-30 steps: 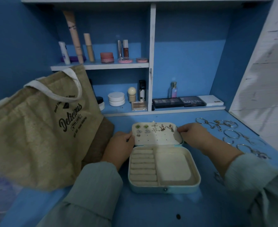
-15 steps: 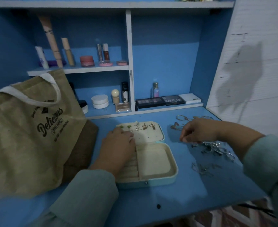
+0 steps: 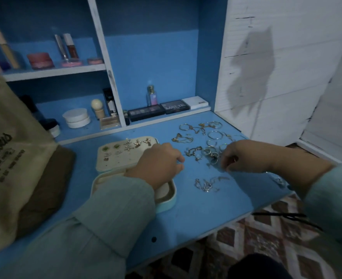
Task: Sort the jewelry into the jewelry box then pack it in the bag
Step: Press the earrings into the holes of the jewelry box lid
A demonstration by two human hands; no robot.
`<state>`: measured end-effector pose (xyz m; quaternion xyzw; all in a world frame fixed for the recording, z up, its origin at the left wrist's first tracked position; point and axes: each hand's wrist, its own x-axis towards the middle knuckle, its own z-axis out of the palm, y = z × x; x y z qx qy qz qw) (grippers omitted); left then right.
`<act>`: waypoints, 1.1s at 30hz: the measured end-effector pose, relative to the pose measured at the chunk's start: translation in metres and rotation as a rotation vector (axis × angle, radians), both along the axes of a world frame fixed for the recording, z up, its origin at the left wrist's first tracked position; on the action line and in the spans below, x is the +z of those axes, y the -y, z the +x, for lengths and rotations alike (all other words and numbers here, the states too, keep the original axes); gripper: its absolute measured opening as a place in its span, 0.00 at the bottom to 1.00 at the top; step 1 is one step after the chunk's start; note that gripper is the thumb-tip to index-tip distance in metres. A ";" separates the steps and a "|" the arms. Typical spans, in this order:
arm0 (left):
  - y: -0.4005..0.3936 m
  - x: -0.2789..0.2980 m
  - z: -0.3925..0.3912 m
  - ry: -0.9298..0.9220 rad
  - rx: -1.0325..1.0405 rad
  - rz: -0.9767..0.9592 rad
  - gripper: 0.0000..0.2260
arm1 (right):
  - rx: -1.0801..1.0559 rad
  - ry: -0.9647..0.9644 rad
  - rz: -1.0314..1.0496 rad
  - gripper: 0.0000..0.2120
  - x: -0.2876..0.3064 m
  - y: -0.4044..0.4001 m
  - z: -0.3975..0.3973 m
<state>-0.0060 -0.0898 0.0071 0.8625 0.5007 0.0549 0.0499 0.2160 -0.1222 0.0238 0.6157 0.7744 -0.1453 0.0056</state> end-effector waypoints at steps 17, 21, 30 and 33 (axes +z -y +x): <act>-0.032 -0.018 0.026 -0.184 0.067 0.120 0.11 | -0.011 -0.176 0.118 0.05 -0.028 0.007 0.011; -0.031 -0.020 0.024 -0.114 0.086 0.071 0.10 | -0.026 -0.184 0.116 0.04 -0.028 0.008 0.010; -0.030 -0.020 0.023 -0.042 0.131 0.053 0.07 | -0.034 -0.205 0.331 0.11 -0.030 -0.005 -0.006; -0.028 -0.021 0.022 -0.022 0.127 0.089 0.07 | -0.016 -0.118 0.339 0.13 -0.031 -0.008 -0.015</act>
